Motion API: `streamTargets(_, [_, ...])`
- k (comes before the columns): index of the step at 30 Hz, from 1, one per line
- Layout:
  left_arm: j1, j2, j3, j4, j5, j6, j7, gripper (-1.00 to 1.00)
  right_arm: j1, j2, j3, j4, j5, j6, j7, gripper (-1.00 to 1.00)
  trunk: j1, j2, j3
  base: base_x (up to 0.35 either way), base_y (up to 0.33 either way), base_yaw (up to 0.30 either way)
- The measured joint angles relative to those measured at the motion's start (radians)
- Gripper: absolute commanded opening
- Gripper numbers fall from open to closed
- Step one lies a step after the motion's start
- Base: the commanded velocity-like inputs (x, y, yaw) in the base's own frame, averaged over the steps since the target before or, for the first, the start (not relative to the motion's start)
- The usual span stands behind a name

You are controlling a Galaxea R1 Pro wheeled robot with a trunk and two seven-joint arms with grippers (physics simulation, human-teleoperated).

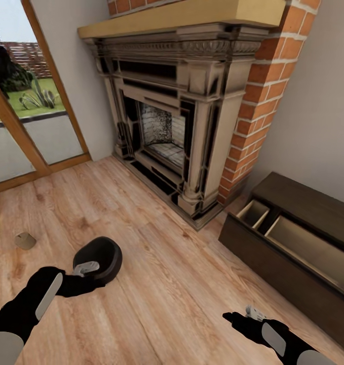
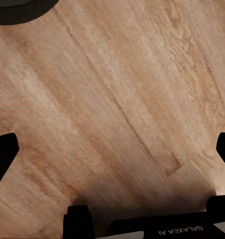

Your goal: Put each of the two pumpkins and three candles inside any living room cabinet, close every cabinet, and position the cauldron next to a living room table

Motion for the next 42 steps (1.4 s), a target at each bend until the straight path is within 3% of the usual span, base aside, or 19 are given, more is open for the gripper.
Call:
streamTargets(7, [0.000, 0.000, 0.000, 0.000, 0.000, 0.000, 0.038, 1.00, 0.000, 0.001, 0.000, 0.000, 0.001, -0.003, -0.021, 1.00, 0.000, 0.000, -0.004, 0.000, 0.000, 0.282])
streamTargets(12, [0.000, 0.001, 0.000, 0.000, -0.002, 0.000, 0.040, 1.00, 0.000, 0.001, 0.000, -0.001, 0.003, -0.050, -0.032, 1.00, 0.000, 0.000, -0.007, 0.000, 0.000, 0.282])
streamTargets(16, [0.000, 0.001, 0.000, 0.000, -0.003, -0.001, 0.040, 1.00, 0.000, 0.016, 0.002, -0.003, 0.004, -0.060, -0.075, 1.00, 0.000, 0.000, -0.009, 0.000, 0.000, 0.282])
streamTargets(20, [0.000, 0.003, 0.000, 0.000, -0.004, -0.002, 0.040, 1.00, 0.000, 0.049, 0.053, -0.008, 0.003, -0.062, -0.126, 1.00, 0.000, 0.000, -0.011, 0.000, 0.000, 0.282])
streamTargets(24, [0.000, 0.004, 0.000, 0.000, -0.004, -0.003, 0.040, 1.00, 0.000, 0.062, 0.094, -0.013, 0.002, -0.062, -0.158, 1.00, 0.000, 0.000, -0.013, 0.000, 0.000, 0.282])
streamTargets(29, [0.000, 0.003, 0.000, 0.000, -0.004, -0.005, 0.040, 1.00, -0.006, 0.077, 0.102, -0.025, 0.002, -0.055, -0.194, 1.00, 0.000, 0.000, -0.016, 0.000, 0.000, 0.282])
streamTargets(32, [0.000, 0.003, 0.000, 0.000, -0.005, -0.005, 0.041, 1.00, -0.020, 0.089, 0.102, -0.052, 0.007, -0.034, -0.239, 1.00, 0.000, 0.000, -0.017, 0.000, 0.000, 0.281])
streamTargets(37, [0.000, 0.007, 0.000, 0.000, -0.005, -0.006, 0.065, 1.00, -0.065, 0.096, 0.100, -0.199, 0.012, 0.089, -0.363, 1.00, 0.000, 0.000, -0.021, 0.000, 0.000, 0.279])
streamTargets(42, [0.000, 0.003, 0.001, 0.000, -0.004, -0.007, 0.082, 1.00, -0.128, 0.099, 0.099, -0.259, 0.011, 0.167, -0.460, 1.00, 0.000, 0.000, -0.024, 0.000, 0.000, 0.277])
